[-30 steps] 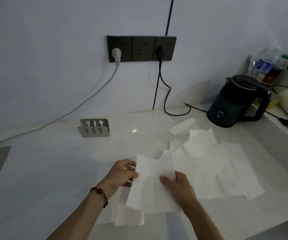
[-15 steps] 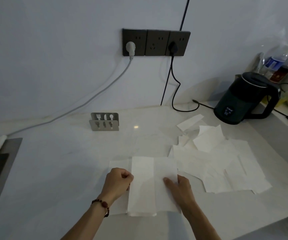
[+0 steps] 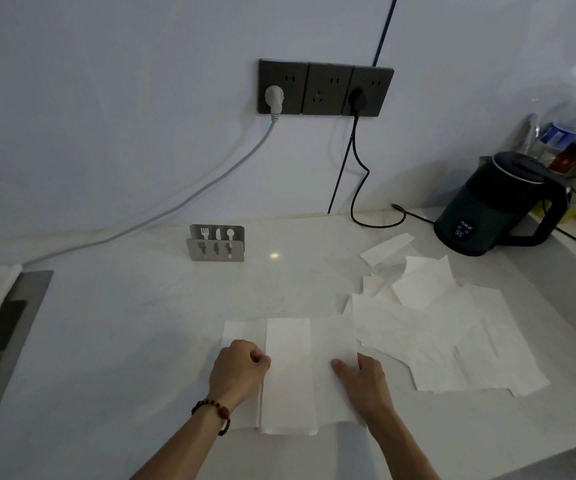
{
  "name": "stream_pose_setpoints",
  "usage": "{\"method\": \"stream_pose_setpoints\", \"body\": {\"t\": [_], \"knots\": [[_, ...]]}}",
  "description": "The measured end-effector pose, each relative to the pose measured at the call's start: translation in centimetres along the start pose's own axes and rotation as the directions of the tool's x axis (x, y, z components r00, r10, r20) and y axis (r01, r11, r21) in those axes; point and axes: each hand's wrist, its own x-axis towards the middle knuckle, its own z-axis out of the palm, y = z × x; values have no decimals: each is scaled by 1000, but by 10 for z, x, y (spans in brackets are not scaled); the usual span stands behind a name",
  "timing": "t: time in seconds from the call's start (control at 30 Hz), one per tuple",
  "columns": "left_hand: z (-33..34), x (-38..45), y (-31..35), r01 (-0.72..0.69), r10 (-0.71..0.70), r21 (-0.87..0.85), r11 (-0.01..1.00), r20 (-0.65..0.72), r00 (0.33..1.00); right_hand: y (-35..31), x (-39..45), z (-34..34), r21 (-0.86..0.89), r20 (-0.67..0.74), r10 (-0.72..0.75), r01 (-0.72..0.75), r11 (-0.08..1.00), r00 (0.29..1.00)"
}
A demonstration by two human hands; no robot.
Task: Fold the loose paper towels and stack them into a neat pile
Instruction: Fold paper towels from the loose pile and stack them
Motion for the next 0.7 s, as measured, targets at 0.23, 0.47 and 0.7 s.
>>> {"method": "stream_pose_setpoints", "body": {"t": [0.23,0.47,0.7], "knots": [[6,1,-4,-13,13,50,999,-10,1000,2,3,2,-42,10,40,-39,998,999],[8,1,-5,-13,15,89,996,-22,1000,6,5,2,-95,-1,27,-27,995,1000],[5,1,-10,-8,14,93,996,-67,998,9,2,8,-157,-198,-32,0,988,980]]}}
